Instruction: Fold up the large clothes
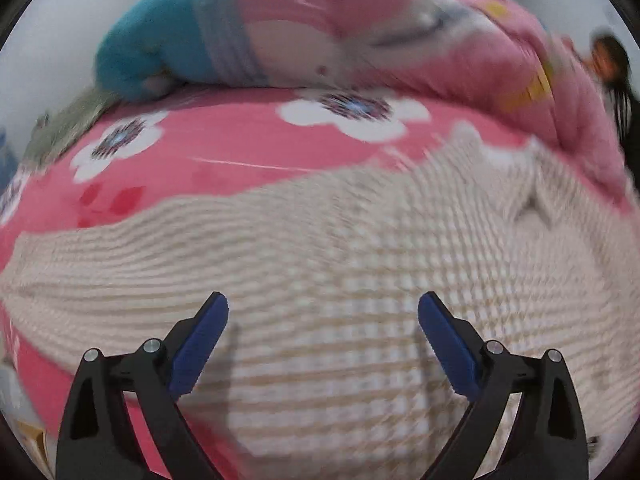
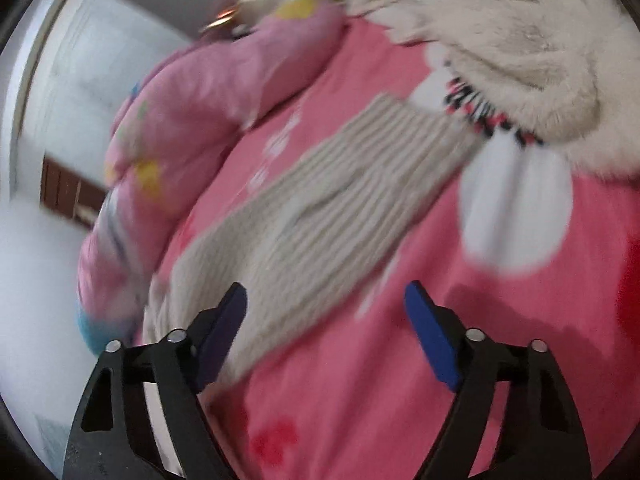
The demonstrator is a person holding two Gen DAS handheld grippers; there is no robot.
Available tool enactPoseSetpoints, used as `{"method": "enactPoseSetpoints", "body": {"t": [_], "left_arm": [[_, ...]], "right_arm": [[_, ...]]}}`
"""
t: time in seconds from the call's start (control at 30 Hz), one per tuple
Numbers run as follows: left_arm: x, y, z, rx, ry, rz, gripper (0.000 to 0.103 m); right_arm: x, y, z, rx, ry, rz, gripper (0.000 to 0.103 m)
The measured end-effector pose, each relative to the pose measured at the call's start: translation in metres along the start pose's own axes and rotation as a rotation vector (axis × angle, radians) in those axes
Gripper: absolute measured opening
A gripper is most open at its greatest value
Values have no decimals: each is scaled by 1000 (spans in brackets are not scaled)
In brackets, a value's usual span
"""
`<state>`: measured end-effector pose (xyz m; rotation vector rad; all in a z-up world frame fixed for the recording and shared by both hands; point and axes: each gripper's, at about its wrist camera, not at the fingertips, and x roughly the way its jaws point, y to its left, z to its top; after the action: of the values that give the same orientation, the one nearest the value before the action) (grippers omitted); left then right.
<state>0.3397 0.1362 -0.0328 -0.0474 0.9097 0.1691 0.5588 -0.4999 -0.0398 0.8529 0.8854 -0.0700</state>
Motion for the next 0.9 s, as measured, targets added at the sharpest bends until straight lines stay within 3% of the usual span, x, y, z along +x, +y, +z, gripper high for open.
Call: {"method": "enactPoseSetpoints", "body": {"t": [0.07,0.17,0.2,0.27,0.37,0.5,0.57,0.67,0.77,0.9], "left_arm": [[19,-16,-9,49,26,68,94],[28,-7,-15,3,38,53,99],[29,-1,-15,-21,49,26,99],[32,12,-14,-60,59,-17,99],[33,20,-15,-63,54,-18,99],[32,21,-17,-67,46,-23,99],[27,22,-17,-79,44,-14,99],[26,27,-15,-105,42,-5,99],[26,32,-18,-141,41,-22,99],[25,28,-19,-128,40,-10,99]], "right_arm": [[18,-16,18,70,0,-22,61],[36,-25,30,119,-12,-16,56],[36,-20,32,96,-26,-30,53],[35,-4,36,13,-46,-106,32],[28,5,35,-88,-72,-149,18],[-19,28,40,-200,-200,-110,15],[-67,61,41,-306,-346,-147,14],[-127,64,46,-303,-443,-148,14],[-131,36,48,-249,-429,-220,14],[-74,-32,46,-151,-234,-359,15]]}}
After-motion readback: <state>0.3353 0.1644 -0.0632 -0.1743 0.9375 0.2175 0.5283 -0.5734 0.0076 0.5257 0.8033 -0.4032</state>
